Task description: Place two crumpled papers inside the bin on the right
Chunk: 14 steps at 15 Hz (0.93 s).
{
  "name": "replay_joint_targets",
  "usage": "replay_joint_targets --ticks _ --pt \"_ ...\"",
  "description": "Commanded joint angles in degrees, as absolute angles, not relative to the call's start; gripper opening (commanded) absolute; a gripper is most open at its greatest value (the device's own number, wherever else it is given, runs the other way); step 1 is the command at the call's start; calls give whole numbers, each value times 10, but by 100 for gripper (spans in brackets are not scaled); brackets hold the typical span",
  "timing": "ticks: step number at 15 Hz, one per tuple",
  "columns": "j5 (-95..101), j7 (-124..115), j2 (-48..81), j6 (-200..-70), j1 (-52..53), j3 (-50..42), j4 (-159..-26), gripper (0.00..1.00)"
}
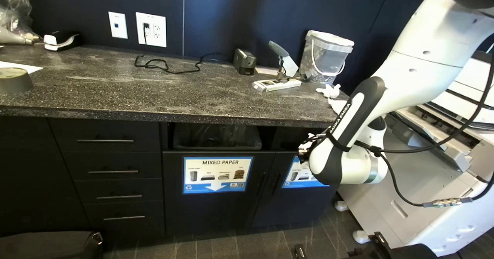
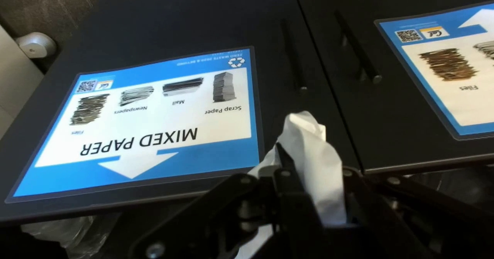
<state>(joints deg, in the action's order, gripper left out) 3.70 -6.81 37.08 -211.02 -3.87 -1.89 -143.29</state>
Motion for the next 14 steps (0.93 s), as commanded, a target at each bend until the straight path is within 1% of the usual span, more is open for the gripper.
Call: replay_joint_targets --ticks 1,11,14 --pt "50 -51 429 -2131 -70 -1 -1360 16" --pt "71 -30 540 -2132 -99 7 -1202 16" --pt "85 -34 562 -2137 -116 17 -1174 16"
